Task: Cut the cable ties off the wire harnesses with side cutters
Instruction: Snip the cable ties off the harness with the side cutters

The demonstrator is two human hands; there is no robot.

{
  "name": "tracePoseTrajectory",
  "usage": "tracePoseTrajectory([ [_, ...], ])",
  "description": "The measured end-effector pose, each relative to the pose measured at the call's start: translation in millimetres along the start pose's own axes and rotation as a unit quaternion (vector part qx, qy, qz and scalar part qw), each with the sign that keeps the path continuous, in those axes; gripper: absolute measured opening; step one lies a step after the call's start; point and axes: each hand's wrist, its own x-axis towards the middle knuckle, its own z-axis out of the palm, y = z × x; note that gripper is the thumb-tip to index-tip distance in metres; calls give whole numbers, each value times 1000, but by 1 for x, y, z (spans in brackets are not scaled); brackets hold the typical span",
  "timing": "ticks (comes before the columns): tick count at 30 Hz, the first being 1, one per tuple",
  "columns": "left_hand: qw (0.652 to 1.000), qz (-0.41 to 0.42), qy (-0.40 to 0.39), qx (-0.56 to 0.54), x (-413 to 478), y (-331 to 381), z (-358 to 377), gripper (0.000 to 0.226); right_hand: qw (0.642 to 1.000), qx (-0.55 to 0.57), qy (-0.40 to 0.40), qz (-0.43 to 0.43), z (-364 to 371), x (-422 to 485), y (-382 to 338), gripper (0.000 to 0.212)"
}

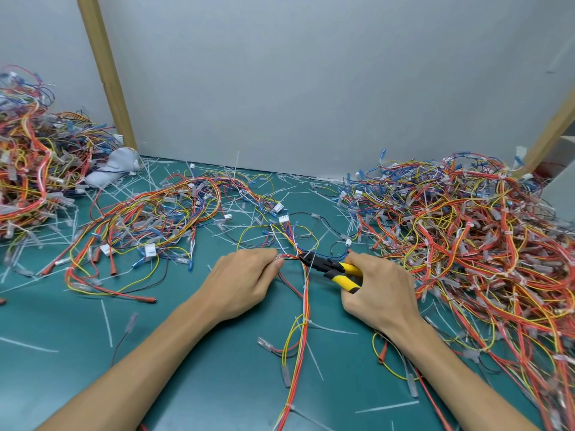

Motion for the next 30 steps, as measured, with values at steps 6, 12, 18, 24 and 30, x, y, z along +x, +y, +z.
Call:
tracePoseTrajectory([
  [6,1000,-9,-8,-6,0,0,-1,39,1000,-16,14,-23,-1,-1,-1,21],
  [12,1000,-8,-1,-14,0,0,-1,38,999,-7,-13,-28,-2,1,-2,20],
  [18,1000,-2,7,-18,1,-3,1,37,1000,0,-10,-21,-2,2,-3,19],
  [24,1000,10,10,-8,2,-3,3,38,999,-27,23,-42,1,3,-1,22],
  [30,1000,12,5,-4,3,-4,3,37,999,-27,7,-29,2,2,-1,20],
])
